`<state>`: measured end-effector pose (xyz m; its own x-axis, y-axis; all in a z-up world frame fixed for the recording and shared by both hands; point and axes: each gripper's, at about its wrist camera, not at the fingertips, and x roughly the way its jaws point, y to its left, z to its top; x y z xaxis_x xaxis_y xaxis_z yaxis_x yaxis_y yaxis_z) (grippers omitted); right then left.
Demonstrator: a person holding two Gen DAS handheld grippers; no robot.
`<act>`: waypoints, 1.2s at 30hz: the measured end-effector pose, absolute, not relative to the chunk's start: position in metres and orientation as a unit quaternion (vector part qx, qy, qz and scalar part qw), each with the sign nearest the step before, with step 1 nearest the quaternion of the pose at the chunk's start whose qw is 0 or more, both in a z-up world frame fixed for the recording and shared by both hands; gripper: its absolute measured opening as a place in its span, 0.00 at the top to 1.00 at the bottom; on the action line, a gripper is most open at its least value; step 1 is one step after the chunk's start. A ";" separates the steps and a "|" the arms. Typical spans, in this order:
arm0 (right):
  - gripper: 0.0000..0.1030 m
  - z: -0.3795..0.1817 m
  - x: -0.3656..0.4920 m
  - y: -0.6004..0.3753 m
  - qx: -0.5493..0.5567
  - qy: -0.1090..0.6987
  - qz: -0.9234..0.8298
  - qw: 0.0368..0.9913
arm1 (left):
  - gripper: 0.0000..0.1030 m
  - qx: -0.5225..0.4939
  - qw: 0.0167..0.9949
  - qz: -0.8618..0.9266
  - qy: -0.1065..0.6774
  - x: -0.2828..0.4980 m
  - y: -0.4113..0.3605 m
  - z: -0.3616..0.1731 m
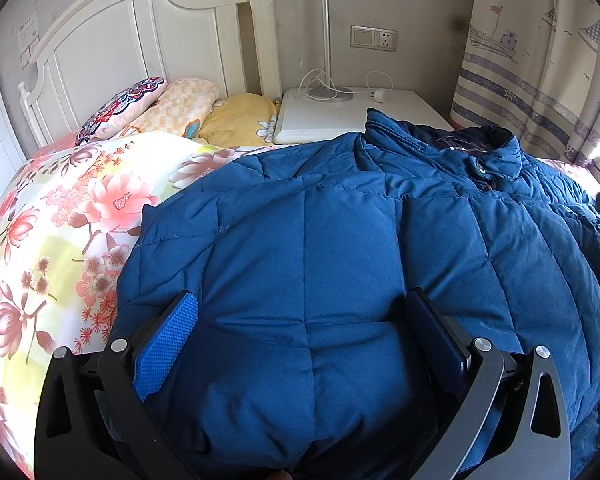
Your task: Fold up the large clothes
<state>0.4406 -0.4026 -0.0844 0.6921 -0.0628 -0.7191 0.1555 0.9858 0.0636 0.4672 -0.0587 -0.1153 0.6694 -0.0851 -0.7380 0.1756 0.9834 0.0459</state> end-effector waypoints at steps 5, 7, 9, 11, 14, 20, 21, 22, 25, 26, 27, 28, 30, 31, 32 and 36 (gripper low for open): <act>0.31 -0.094 0.404 -0.364 -0.015 0.390 -0.026 0.920 | 0.04 0.056 0.912 -0.072 0.400 0.467 -0.059 -0.115; 0.29 -0.116 0.398 -0.359 -0.044 0.396 -0.028 0.917 | 0.04 0.055 0.912 -0.073 0.400 0.467 -0.058 -0.115; 0.29 -0.122 0.397 -0.361 -0.037 0.395 -0.024 0.918 | 0.04 0.055 0.913 -0.073 0.399 0.467 -0.058 -0.115; 0.28 -0.124 0.399 -0.360 -0.036 0.399 -0.025 0.916 | 0.04 0.054 0.912 -0.073 0.399 0.467 -0.058 -0.116; 0.28 -0.125 0.398 -0.358 -0.040 0.398 -0.027 0.916 | 0.04 0.054 0.913 -0.073 0.399 0.467 -0.058 -0.115; 0.28 -0.126 0.400 -0.362 -0.036 0.399 -0.024 0.916 | 0.04 0.064 0.904 -0.093 0.412 0.463 -0.072 -0.086; 0.28 -0.126 0.400 -0.362 -0.035 0.400 -0.024 0.916 | 0.04 0.069 0.907 -0.099 0.403 0.463 -0.077 -0.076; 0.28 -0.126 0.400 -0.361 -0.035 0.400 -0.024 0.916 | 0.04 0.075 0.910 -0.102 0.394 0.463 -0.083 -0.068; 0.28 -0.127 0.400 -0.361 -0.033 0.401 -0.023 0.915 | 0.04 0.089 0.905 -0.116 0.400 0.476 -0.106 -0.067; 0.28 -0.127 0.401 -0.361 -0.033 0.401 -0.023 0.915 | 0.04 0.096 0.898 -0.119 0.413 0.483 -0.114 -0.078; 0.28 -0.127 0.401 -0.361 -0.033 0.401 -0.023 0.915 | 0.04 0.108 0.890 -0.118 0.427 0.489 -0.122 -0.092; 0.28 -0.127 0.401 -0.362 -0.032 0.400 -0.022 0.916 | 0.04 0.117 0.886 -0.118 0.433 0.493 -0.127 -0.107; 0.28 -0.127 0.401 -0.362 -0.030 0.400 -0.021 0.916 | 0.04 0.105 0.898 -0.115 0.411 0.491 -0.126 -0.114; 0.28 -0.127 0.401 -0.362 -0.030 0.400 -0.021 0.916 | 0.04 0.107 0.897 -0.113 0.415 0.491 -0.126 -0.112; 0.28 -0.127 0.401 -0.362 -0.030 0.400 -0.021 0.916 | 0.04 0.104 0.893 -0.115 0.422 0.490 -0.123 -0.107; 0.28 -0.127 0.401 -0.363 -0.027 0.400 -0.019 0.916 | 0.04 0.063 0.918 -0.075 0.385 0.473 -0.078 -0.078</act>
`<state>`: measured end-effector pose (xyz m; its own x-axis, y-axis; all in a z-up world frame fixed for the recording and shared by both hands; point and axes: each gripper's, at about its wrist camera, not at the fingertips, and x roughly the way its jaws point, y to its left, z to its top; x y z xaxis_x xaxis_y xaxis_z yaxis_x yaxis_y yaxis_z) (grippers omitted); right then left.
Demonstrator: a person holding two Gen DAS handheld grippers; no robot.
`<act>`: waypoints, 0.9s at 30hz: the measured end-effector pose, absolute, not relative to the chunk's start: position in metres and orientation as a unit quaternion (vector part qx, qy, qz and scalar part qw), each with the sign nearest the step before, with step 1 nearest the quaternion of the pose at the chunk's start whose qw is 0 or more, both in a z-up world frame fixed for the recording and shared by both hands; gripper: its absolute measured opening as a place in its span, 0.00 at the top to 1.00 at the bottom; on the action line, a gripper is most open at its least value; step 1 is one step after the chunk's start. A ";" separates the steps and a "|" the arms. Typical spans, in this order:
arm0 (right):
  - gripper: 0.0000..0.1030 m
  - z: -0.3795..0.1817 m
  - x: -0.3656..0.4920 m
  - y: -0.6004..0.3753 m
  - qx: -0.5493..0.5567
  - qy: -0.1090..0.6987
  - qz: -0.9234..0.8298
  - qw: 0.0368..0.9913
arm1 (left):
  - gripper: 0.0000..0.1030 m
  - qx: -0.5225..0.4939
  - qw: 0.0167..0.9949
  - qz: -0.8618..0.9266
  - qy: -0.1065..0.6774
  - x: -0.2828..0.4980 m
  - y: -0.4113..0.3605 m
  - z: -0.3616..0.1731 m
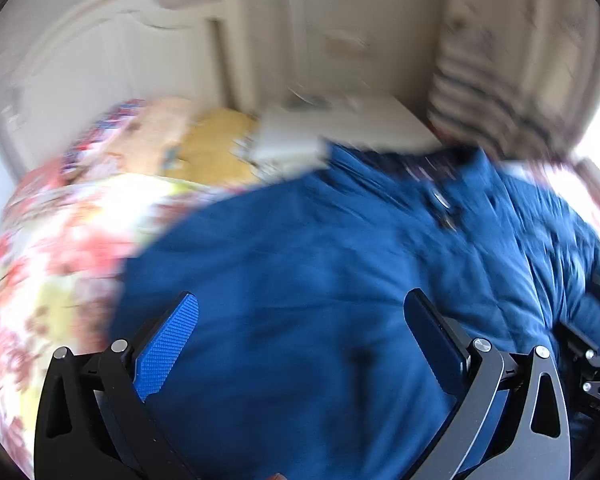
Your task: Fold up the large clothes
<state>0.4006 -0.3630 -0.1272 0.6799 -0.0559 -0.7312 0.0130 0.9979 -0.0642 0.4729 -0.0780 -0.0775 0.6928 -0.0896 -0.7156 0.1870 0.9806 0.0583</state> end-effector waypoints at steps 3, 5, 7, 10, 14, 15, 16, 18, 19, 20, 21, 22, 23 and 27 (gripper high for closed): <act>0.28 -0.127 0.401 -0.363 -0.026 0.401 -0.017 0.916 | 0.04 0.042 0.917 -0.025 0.397 0.472 -0.036 -0.086; 0.27 -0.127 0.401 -0.363 -0.026 0.400 -0.016 0.916 | 0.04 0.044 0.906 -0.031 0.420 0.477 -0.021 -0.113; 0.27 -0.127 0.400 -0.362 -0.029 0.400 -0.018 0.916 | 0.04 0.009 0.903 -0.049 0.427 0.481 -0.010 -0.116; 0.27 -0.127 0.401 -0.361 -0.035 0.401 -0.020 0.915 | 0.04 0.016 0.902 -0.039 0.430 0.486 -0.014 -0.118; 0.27 -0.115 0.394 -0.361 -0.021 0.411 -0.032 0.911 | 0.04 0.018 0.903 -0.035 0.427 0.488 -0.017 -0.118; 0.27 -0.103 0.383 -0.358 -0.010 0.399 -0.032 0.916 | 0.04 0.017 0.903 -0.035 0.427 0.487 -0.015 -0.118; 0.27 -0.095 0.374 -0.354 -0.007 0.384 -0.029 0.923 | 0.04 0.017 0.903 -0.035 0.427 0.485 -0.015 -0.118; 0.27 -0.090 0.363 -0.343 -0.032 0.377 -0.034 0.925 | 0.04 0.020 0.904 -0.033 0.426 0.482 -0.016 -0.117; 0.26 -0.096 0.363 -0.341 -0.043 0.389 -0.031 0.920 | 0.04 0.020 0.904 -0.033 0.426 0.480 -0.014 -0.117; 0.25 -0.108 0.367 -0.341 -0.052 0.416 -0.024 0.908 | 0.04 0.018 0.904 -0.035 0.425 0.479 -0.015 -0.116; 0.25 -0.119 0.368 -0.343 -0.055 0.419 -0.016 0.906 | 0.04 0.018 0.905 -0.036 0.423 0.477 -0.014 -0.114; 0.24 -0.121 0.365 -0.348 -0.047 0.411 -0.008 0.910 | 0.04 0.021 0.906 -0.031 0.421 0.473 -0.014 -0.110; 0.25 -0.119 0.363 -0.350 -0.039 0.413 -0.006 0.910 | 0.04 0.024 0.911 -0.025 0.412 0.462 -0.014 -0.101; 0.25 -0.091 0.329 -0.351 -0.025 0.397 0.005 0.917 | 0.04 0.029 0.925 -0.058 0.375 0.401 -0.024 -0.069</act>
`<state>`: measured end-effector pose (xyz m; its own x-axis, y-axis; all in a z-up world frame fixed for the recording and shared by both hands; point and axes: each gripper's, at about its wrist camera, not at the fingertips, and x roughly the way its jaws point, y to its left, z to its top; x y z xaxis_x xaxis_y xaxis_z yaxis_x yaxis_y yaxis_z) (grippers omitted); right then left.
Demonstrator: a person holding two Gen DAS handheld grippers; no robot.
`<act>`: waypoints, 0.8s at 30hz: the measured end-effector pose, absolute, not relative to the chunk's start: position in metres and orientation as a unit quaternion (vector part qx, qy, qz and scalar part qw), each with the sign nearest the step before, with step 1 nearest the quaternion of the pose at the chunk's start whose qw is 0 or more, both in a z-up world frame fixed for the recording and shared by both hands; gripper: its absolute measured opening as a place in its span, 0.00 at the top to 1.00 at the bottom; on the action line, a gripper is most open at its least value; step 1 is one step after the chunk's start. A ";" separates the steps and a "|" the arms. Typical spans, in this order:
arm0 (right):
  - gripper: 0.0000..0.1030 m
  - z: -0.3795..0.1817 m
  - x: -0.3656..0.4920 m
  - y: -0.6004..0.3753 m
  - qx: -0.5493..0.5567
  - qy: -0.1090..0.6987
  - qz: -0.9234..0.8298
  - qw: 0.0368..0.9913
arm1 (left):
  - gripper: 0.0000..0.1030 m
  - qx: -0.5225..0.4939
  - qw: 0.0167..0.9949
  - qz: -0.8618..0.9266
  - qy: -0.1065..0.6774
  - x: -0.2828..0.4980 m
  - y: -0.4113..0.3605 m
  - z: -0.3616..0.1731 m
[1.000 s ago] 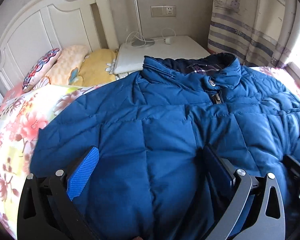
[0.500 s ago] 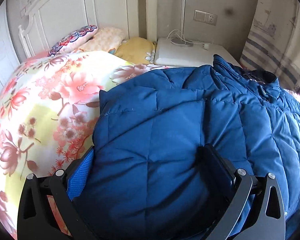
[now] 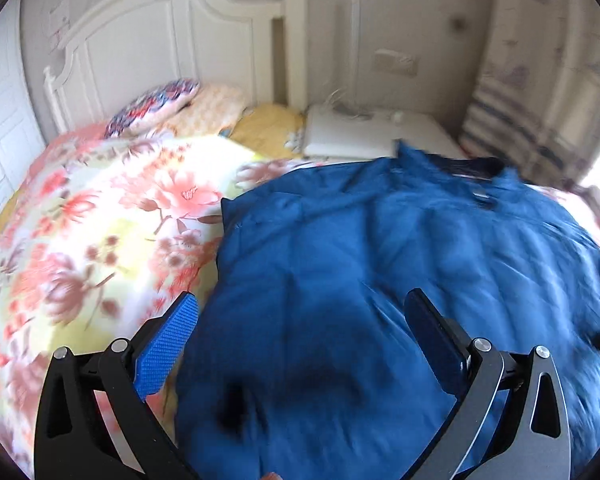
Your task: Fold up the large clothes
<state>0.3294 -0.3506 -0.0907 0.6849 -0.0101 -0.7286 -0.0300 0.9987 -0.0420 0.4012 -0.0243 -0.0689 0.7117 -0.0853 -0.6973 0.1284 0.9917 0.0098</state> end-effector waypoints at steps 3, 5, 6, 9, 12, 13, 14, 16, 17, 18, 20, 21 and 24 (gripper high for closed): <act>0.25 -0.087 0.302 -0.350 -0.036 0.402 0.003 0.915 | 0.04 0.083 0.919 -0.084 0.375 0.347 -0.047 -0.065; 0.24 -0.087 0.276 -0.352 -0.029 0.409 0.007 0.912 | 0.04 0.106 0.910 -0.098 0.388 0.307 -0.055 -0.072; 0.24 -0.087 0.265 -0.351 -0.028 0.410 0.017 0.912 | 0.04 0.109 0.908 -0.110 0.390 0.290 -0.057 -0.076; 0.23 -0.105 0.242 -0.343 -0.048 0.433 0.041 0.899 | 0.04 0.132 0.897 -0.108 0.407 0.260 -0.058 -0.100; 0.22 -0.133 0.235 -0.335 -0.066 0.463 0.040 0.883 | 0.04 0.120 0.887 -0.103 0.433 0.259 -0.051 -0.129; 0.22 -0.133 0.231 -0.335 -0.062 0.457 0.037 0.887 | 0.04 0.108 0.888 -0.106 0.433 0.260 -0.047 -0.129; 0.22 -0.132 0.227 -0.336 -0.058 0.459 0.032 0.886 | 0.04 0.109 0.889 -0.089 0.435 0.258 -0.044 -0.125; 0.22 -0.119 0.207 -0.334 -0.055 0.451 0.026 0.890 | 0.04 0.114 0.896 -0.067 0.423 0.243 -0.040 -0.115; 0.22 -0.111 0.194 -0.330 -0.054 0.438 0.041 0.896 | 0.04 0.113 0.899 -0.077 0.416 0.233 -0.040 -0.110; 0.22 -0.102 0.176 -0.324 -0.057 0.421 0.068 0.903 | 0.04 0.118 0.901 -0.088 0.409 0.220 -0.041 -0.106; 0.22 -0.097 0.150 -0.315 -0.069 0.404 0.097 0.907 | 0.04 0.144 0.904 -0.082 0.393 0.193 -0.042 -0.105; 0.22 -0.103 0.138 -0.307 -0.086 0.408 0.112 0.902 | 0.04 0.156 0.903 -0.079 0.392 0.182 -0.042 -0.110; 0.21 -0.135 0.110 -0.295 -0.139 0.410 0.111 0.895 | 0.04 0.155 0.900 -0.074 0.400 0.160 -0.035 -0.128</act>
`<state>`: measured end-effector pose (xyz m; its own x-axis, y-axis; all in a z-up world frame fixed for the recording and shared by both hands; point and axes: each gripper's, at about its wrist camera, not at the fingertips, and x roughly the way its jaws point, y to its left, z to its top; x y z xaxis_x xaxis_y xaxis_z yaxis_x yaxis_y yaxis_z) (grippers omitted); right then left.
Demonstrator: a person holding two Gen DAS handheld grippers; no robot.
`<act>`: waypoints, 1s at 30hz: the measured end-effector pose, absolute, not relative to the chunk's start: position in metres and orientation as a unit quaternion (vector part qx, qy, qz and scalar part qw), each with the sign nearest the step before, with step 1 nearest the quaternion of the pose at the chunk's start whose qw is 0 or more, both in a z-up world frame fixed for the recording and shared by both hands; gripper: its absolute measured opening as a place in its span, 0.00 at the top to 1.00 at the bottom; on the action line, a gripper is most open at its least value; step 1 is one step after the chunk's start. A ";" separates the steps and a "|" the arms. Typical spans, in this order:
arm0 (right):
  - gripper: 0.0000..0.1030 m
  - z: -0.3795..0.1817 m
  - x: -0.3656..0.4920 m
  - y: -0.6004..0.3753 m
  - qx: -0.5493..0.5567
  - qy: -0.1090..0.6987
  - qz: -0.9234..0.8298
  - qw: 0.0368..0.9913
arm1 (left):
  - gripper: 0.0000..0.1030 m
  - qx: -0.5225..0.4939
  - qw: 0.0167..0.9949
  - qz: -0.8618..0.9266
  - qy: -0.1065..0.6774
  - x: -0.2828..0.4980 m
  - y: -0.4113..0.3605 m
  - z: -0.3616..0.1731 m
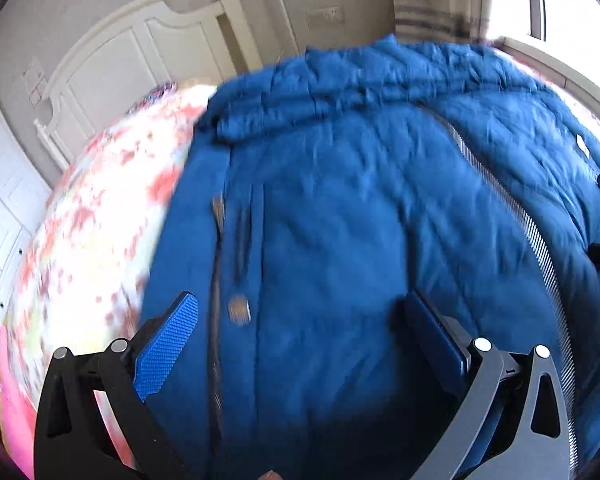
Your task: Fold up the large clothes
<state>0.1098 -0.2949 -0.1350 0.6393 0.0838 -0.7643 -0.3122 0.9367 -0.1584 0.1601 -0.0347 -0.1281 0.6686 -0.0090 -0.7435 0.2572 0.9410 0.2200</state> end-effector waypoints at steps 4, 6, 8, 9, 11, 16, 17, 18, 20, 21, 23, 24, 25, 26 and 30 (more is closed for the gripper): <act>0.21 -0.135 0.088 -0.304 -0.127 0.400 0.114 0.900 | 0.04 0.118 0.908 -0.073 0.396 0.146 -0.015 -0.131; 0.16 -0.131 0.082 -0.307 -0.147 0.409 0.113 0.894 | 0.04 0.117 0.909 -0.074 0.394 0.141 -0.008 -0.134; 0.14 -0.132 0.084 -0.317 -0.143 0.414 0.115 0.892 | 0.04 0.105 0.911 -0.083 0.391 0.138 -0.001 -0.138; 0.13 -0.134 0.083 -0.321 -0.131 0.414 0.117 0.893 | 0.04 0.096 0.912 -0.088 0.390 0.137 0.002 -0.139; 0.13 -0.138 0.078 -0.323 -0.121 0.409 0.120 0.897 | 0.04 0.089 0.913 -0.091 0.388 0.137 0.003 -0.140; 0.10 -0.140 0.077 -0.327 -0.121 0.415 0.118 0.894 | 0.04 0.090 0.914 -0.093 0.383 0.136 0.003 -0.141; 0.08 -0.140 0.077 -0.328 -0.115 0.417 0.116 0.894 | 0.04 0.090 0.916 -0.094 0.381 0.135 0.004 -0.142; 0.06 -0.141 0.079 -0.331 -0.103 0.420 0.113 0.895 | 0.04 0.090 0.916 -0.094 0.379 0.135 0.005 -0.142; 0.03 -0.144 0.081 -0.335 -0.084 0.423 0.111 0.896 | 0.04 0.090 0.916 -0.094 0.379 0.132 0.006 -0.142; 0.03 -0.145 0.080 -0.337 -0.080 0.422 0.112 0.896 | 0.04 0.090 0.916 -0.094 0.379 0.132 0.006 -0.142; 0.03 -0.145 0.079 -0.336 -0.079 0.419 0.110 0.898 | 0.04 0.091 0.916 -0.093 0.379 0.130 0.007 -0.142; 0.03 -0.145 0.078 -0.336 -0.077 0.416 0.108 0.899 | 0.04 0.091 0.916 -0.092 0.380 0.130 0.007 -0.142; 0.03 -0.145 0.077 -0.337 -0.075 0.415 0.106 0.901 | 0.04 0.091 0.915 -0.089 0.382 0.129 0.008 -0.142; 0.03 -0.145 0.076 -0.337 -0.075 0.414 0.106 0.901 | 0.04 0.091 0.914 -0.088 0.385 0.128 0.008 -0.142; 0.04 -0.141 0.068 -0.338 -0.081 0.418 0.109 0.898 | 0.04 0.086 0.903 -0.096 0.410 0.124 0.016 -0.138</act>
